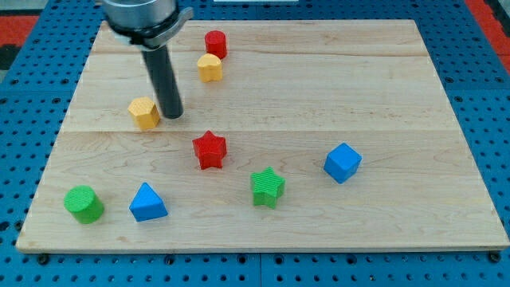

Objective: Push tthe yellow heart towards the yellow hexagon

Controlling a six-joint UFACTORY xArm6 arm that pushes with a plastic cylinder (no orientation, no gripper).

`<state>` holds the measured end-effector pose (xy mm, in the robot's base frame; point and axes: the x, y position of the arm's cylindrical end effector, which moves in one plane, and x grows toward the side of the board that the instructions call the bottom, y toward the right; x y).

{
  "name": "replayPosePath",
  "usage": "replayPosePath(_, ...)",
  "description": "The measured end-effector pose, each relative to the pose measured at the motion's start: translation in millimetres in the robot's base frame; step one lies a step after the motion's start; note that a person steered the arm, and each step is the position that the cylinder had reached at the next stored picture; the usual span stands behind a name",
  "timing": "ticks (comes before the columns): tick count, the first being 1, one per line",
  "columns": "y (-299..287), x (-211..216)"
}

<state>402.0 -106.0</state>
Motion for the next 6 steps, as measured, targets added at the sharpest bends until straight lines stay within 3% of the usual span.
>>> replayPosePath(1,89.3,-67.5)
replayPosePath(2,111.7,-114.5)
replayPosePath(4,-10.3,-102.6)
replayPosePath(5,-38.4,-80.4)
replayPosePath(6,-45.7,-113.4)
